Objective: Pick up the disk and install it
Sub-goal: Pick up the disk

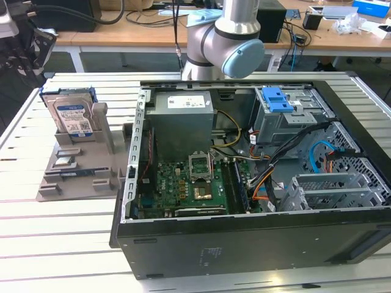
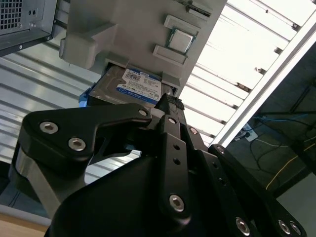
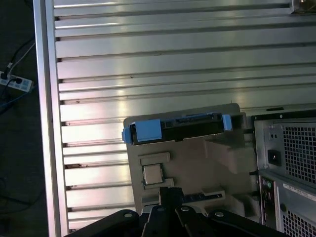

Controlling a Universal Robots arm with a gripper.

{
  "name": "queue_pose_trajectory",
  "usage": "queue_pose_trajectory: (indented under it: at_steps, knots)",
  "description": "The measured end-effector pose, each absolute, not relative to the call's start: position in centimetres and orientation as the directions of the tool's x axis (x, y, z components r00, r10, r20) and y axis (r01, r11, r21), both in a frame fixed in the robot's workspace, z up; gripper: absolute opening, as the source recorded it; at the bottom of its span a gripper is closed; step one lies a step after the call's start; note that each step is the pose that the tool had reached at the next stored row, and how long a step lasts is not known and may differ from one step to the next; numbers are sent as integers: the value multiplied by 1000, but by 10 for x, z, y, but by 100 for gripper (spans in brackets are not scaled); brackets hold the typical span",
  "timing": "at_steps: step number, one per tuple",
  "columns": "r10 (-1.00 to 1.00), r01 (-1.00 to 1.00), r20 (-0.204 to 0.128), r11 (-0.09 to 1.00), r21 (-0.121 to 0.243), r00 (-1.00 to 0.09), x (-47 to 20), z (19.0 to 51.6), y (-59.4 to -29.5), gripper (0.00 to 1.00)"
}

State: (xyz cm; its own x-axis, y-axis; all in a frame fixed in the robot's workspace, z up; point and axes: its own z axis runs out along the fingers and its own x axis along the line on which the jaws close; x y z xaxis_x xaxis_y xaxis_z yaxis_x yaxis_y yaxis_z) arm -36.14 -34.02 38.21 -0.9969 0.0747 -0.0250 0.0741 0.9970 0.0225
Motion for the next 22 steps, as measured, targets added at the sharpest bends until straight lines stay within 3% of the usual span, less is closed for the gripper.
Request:
queue_pose_trajectory:
  at_steps: [10, 22]
  knots:
    - [-98, -99, -25, 995, 22, -995, -361, 382, -340, 11]
    - [-410, -410, -25, 912, 22, -912, -361, 382, -340, 11]
